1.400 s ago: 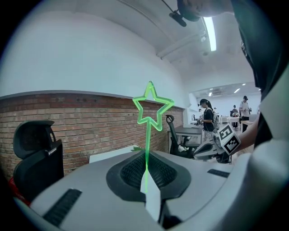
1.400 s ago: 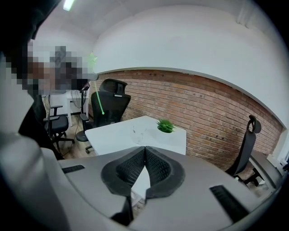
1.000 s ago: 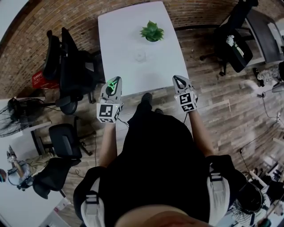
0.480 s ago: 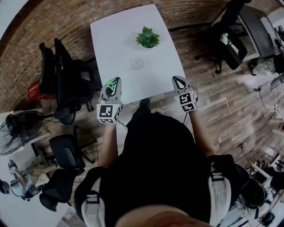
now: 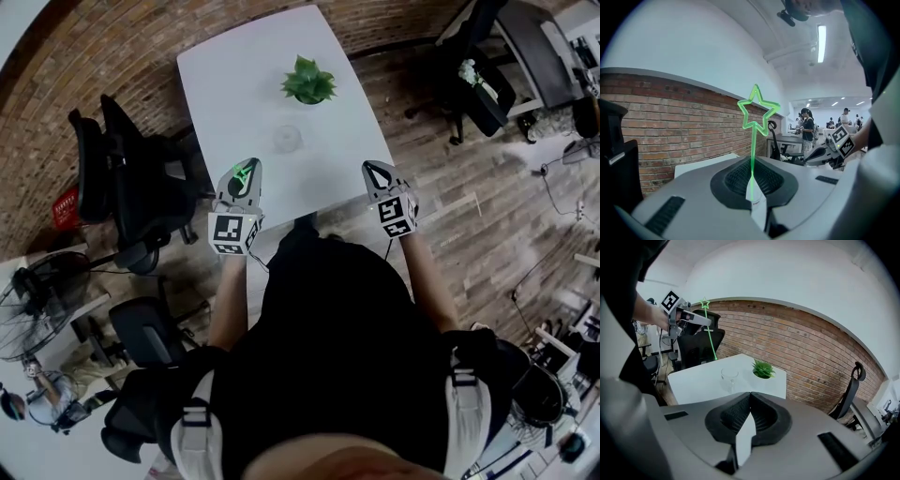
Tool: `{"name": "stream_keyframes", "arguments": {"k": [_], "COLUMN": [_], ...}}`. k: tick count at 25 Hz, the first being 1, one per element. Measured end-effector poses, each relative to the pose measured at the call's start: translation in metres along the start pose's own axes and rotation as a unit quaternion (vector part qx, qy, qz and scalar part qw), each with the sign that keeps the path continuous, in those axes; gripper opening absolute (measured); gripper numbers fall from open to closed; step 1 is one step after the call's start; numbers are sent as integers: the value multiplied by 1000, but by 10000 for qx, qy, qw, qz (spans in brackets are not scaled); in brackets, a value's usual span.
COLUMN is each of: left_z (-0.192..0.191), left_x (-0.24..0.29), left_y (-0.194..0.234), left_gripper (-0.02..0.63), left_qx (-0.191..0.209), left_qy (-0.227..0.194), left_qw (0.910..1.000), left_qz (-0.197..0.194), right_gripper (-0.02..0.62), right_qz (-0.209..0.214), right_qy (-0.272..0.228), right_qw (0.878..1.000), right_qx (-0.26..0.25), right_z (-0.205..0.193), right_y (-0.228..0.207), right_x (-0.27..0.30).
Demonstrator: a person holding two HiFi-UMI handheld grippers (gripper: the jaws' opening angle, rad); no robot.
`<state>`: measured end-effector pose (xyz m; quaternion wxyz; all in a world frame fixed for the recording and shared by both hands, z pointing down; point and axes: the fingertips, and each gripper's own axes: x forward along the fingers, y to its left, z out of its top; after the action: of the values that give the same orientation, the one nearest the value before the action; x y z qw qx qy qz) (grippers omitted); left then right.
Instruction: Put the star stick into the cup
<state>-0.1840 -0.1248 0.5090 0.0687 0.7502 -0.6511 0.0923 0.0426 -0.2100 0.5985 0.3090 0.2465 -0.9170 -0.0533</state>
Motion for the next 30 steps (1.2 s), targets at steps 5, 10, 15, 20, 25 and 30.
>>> {"name": "stream_keyframes", "arguments": {"k": [5,10,15,20,25,30], "left_z": [0,-2,-7,-15,-25,-33], "left_x": [22,40,58,73,87,102], "left_y": [5,14,21,26,28,30], "left_gripper": [26,26,26,26,26,26], "left_qx": [27,51,-38,-9,-38,-6], "left_qy": [13,37,75,139,238,336], "left_qw": [9996,9987,9972,9954,9927,9900], "left_qz": [-277,-515,-742,-949,-1179,-1374], "right_gripper": [-2,-2,-2,-2,-2,-2], "right_qz": [-147,-324,-543,-756,-943,-1102], "right_qy": [135,227,371,429,541,546], "right_qw": [9998,9990,9972,9951,9919,9891], "right_qx": [81,199,345,477,663,812], "right_z": [0,1,-8,-13,-19,-22], "right_y": [-5,-9,-12,-13,-10,-7], "right_x": [3,6,4,4,3,5]}}
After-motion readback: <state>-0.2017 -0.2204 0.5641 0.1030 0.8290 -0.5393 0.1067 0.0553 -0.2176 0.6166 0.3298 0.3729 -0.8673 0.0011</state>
